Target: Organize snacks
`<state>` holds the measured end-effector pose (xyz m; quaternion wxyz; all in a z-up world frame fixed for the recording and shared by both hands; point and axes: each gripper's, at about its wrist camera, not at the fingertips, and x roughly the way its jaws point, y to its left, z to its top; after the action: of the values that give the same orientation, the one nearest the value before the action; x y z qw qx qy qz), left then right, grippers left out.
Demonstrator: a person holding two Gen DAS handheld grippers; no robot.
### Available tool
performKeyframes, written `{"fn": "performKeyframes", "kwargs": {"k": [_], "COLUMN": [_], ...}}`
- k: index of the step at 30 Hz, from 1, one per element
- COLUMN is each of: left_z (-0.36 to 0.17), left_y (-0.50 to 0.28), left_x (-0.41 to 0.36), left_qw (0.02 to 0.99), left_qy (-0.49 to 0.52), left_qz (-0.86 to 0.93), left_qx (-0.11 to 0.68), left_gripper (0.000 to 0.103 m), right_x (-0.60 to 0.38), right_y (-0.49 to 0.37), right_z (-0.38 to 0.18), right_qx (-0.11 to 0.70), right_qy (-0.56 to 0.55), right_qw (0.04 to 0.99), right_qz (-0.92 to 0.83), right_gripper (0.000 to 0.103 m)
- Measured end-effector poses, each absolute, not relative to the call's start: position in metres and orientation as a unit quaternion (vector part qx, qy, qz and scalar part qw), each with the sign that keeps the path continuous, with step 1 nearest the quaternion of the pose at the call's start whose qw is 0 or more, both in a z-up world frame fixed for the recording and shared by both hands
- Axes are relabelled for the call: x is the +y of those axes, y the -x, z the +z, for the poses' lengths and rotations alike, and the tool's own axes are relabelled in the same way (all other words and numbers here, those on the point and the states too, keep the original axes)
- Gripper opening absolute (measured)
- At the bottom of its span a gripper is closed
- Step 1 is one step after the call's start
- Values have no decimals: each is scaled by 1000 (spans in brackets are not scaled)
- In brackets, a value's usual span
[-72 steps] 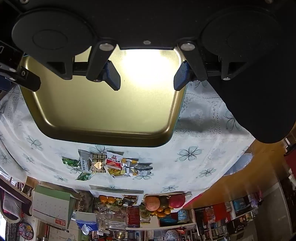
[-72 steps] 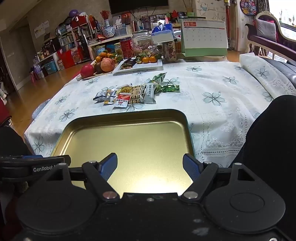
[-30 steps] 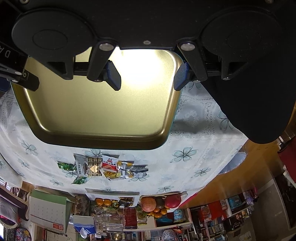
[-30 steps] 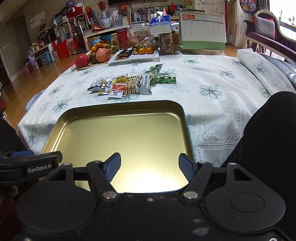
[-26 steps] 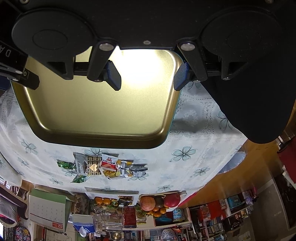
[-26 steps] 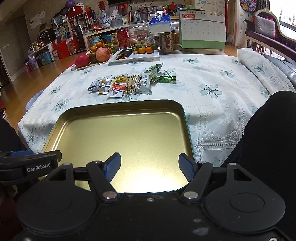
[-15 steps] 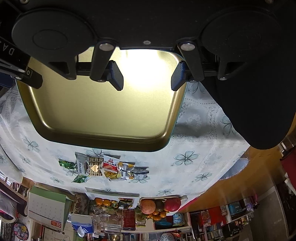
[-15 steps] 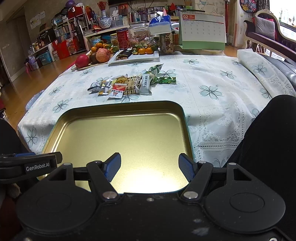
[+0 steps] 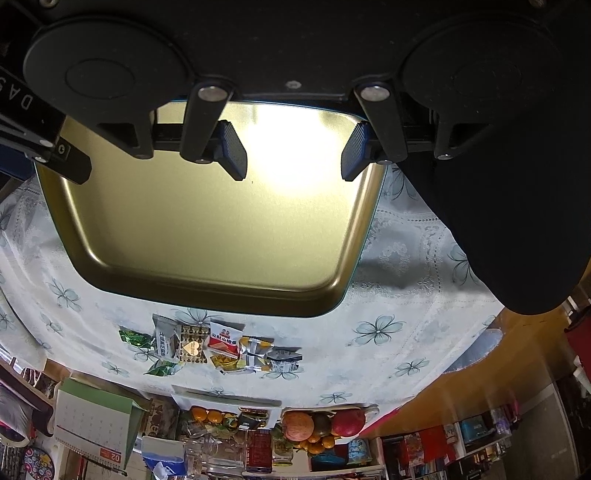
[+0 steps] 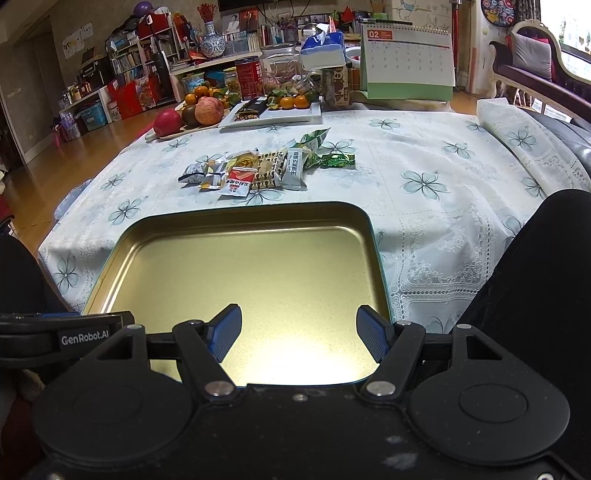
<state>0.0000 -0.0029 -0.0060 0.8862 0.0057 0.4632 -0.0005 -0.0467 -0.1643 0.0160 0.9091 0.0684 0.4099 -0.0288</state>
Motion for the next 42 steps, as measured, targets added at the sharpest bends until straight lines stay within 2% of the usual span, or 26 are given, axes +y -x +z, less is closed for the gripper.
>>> {"fn": "performKeyframes", "kwargs": {"k": [23, 35, 42], "left_z": [-8, -13, 6], "left_y": [-1, -11, -45], "left_x": [-9, -17, -16], "left_qw": [879, 843, 843], "left_qy": [-23, -42, -39], "left_qz": [-8, -48, -63], "left_qx": [476, 535, 532], "left_gripper": [57, 57, 57], "right_x": [-164, -181, -191], "right_y": [45, 25, 4], "right_z": [14, -1, -7], "right_qx": [416, 496, 526], "right_qy": [-69, -136, -169], "right_qw": [906, 857, 833], "right_qz": [-31, -9, 3], "right_gripper": [69, 56, 46]}}
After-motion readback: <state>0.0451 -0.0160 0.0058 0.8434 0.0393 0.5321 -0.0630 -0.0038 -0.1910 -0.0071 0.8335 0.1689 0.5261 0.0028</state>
